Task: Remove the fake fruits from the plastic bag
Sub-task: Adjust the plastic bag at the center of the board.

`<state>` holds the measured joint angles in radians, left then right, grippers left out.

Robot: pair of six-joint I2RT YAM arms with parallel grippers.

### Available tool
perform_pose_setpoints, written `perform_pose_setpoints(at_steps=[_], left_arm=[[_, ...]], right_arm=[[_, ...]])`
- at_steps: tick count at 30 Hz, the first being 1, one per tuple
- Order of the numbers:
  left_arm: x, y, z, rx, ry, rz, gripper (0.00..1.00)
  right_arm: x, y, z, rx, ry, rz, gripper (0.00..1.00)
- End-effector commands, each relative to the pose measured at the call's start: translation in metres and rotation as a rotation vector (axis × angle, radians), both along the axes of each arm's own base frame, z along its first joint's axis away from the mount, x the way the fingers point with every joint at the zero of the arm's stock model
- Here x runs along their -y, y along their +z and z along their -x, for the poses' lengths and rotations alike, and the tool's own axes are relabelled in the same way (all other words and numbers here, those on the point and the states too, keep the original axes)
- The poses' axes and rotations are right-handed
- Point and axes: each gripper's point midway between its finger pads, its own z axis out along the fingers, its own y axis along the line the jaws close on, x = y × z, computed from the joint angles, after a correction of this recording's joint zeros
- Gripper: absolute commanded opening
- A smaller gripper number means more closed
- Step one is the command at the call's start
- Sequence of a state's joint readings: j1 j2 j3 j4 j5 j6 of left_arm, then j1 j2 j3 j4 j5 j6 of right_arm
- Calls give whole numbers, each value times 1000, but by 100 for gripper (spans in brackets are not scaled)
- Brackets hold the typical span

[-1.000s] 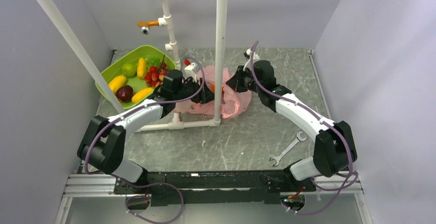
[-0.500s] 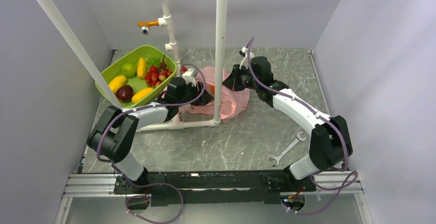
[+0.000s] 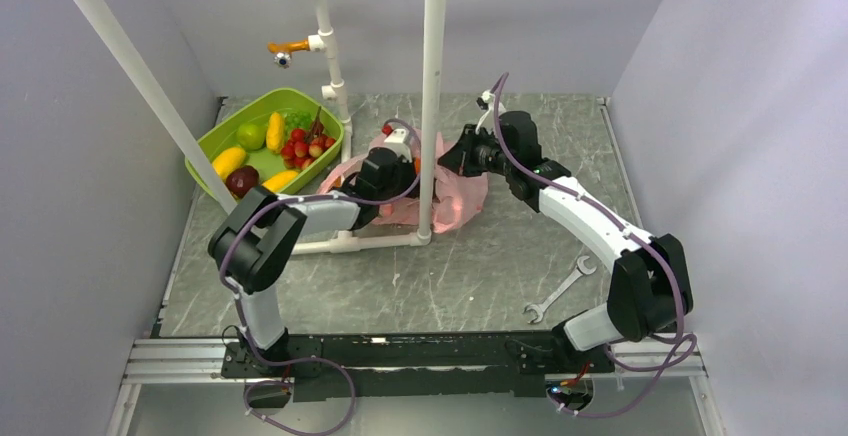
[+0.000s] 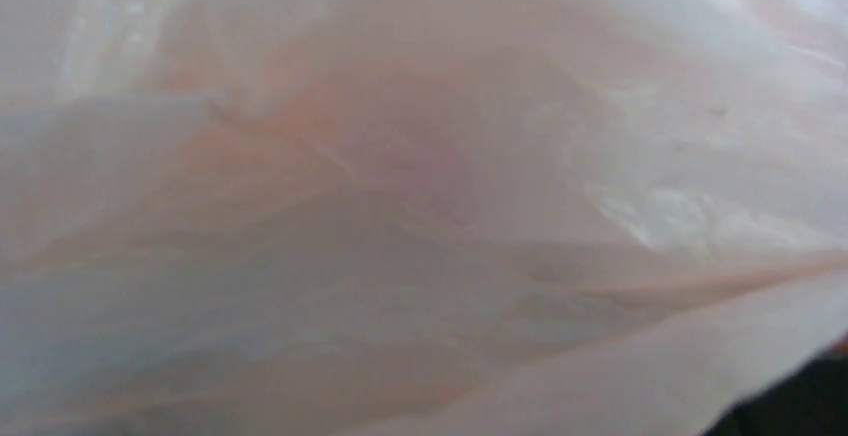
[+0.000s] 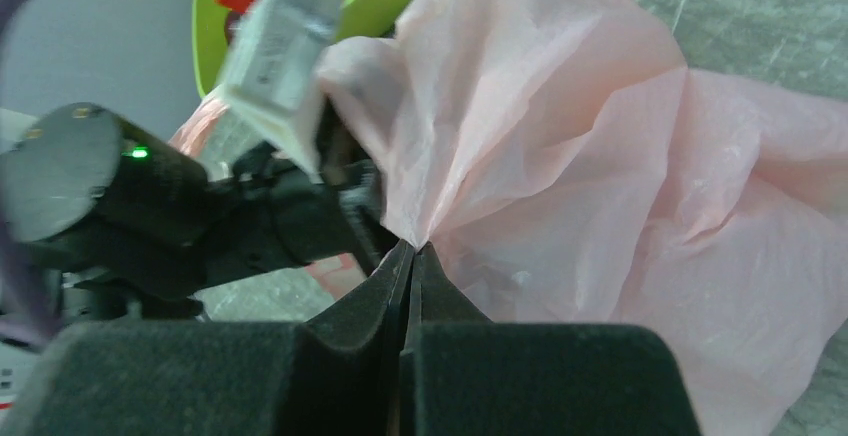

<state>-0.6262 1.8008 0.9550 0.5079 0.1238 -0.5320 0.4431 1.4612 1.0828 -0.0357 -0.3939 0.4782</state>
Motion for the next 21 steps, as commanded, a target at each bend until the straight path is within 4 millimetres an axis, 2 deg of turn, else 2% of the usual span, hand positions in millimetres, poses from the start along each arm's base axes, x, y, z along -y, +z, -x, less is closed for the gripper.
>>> perform_pose_setpoints(at_steps=[1, 5, 8, 11, 18, 21], left_arm=[[29, 23, -25, 99, 14, -7, 99], [37, 10, -33, 100, 35, -43, 99], [34, -3, -44, 94, 83, -67, 98], [42, -12, -49, 86, 67, -72, 95], [53, -42, -35, 37, -9, -40, 91], [53, -58, -33, -19, -26, -91, 80]], right_arm=[[-2, 47, 1, 109, 9, -81, 0], [-6, 46, 3, 94, 31, -99, 0], [-5, 40, 3, 71, 38, -104, 0], [-1, 32, 4, 56, 28, -89, 0], [-2, -2, 7, -13, 39, -80, 0], [3, -4, 7, 0, 18, -55, 0]])
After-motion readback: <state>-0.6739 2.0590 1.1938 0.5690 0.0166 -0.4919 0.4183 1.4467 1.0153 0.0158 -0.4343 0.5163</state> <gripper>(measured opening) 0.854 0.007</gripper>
